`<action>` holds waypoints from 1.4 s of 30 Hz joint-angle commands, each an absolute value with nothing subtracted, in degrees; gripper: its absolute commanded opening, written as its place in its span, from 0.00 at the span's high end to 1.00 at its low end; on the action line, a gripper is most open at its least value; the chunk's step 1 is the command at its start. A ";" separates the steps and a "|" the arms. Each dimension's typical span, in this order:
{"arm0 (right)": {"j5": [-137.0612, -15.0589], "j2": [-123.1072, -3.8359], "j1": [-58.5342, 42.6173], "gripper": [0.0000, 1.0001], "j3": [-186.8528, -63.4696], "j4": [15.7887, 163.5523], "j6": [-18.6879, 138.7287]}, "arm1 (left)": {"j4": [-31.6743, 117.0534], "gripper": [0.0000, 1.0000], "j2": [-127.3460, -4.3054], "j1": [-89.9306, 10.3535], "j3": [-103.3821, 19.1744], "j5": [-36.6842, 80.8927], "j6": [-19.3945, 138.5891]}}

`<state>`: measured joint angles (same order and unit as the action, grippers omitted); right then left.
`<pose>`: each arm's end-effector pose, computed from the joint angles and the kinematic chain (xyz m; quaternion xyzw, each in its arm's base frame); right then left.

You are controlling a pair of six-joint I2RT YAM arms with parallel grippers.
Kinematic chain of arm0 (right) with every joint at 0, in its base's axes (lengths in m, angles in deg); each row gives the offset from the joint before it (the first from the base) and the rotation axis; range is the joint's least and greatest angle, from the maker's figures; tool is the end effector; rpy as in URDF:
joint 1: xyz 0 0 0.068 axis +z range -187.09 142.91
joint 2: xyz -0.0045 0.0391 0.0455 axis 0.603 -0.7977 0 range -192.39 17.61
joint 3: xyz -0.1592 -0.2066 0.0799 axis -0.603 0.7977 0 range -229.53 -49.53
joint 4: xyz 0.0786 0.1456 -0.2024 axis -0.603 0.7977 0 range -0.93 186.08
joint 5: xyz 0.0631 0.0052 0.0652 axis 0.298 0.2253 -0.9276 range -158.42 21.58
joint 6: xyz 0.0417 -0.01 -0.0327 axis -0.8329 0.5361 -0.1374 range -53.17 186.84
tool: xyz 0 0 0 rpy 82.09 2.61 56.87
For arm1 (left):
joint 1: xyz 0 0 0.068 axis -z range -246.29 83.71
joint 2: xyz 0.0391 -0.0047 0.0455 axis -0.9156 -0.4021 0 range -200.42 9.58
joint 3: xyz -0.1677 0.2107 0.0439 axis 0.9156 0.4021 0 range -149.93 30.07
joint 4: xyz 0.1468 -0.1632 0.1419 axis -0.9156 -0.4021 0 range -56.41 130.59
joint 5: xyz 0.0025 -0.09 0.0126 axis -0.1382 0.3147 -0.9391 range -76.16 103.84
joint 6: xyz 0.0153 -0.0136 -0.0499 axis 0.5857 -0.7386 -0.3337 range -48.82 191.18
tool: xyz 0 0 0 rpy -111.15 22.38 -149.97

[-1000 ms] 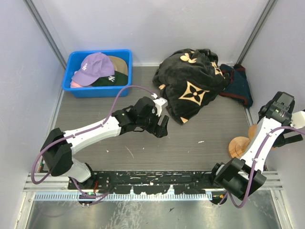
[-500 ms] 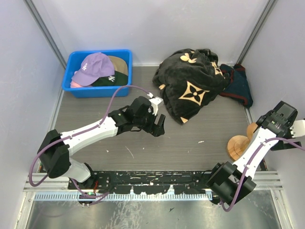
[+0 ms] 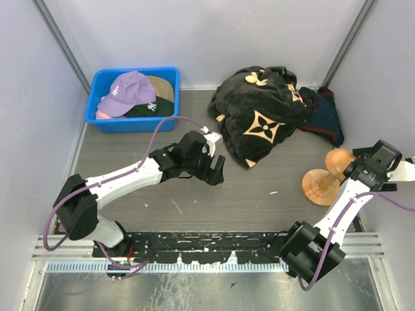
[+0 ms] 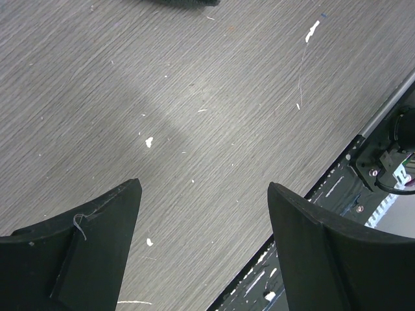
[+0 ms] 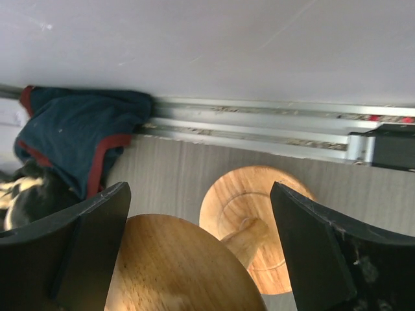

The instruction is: Stack the hats

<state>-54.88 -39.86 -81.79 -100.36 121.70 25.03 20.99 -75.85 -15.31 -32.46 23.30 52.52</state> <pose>0.1450 -0.1554 0.2987 0.6516 0.6189 -0.1172 0.4227 0.2022 -0.2589 0.2629 0.2858 0.8669 -0.2912 0.2864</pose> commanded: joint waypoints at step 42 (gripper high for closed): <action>-67.09 -43.91 -58.76 0.09 -100.43 140.11 21.34 | 18.58 0.13 -79.68 -27.07 -35.83 26.20 49.27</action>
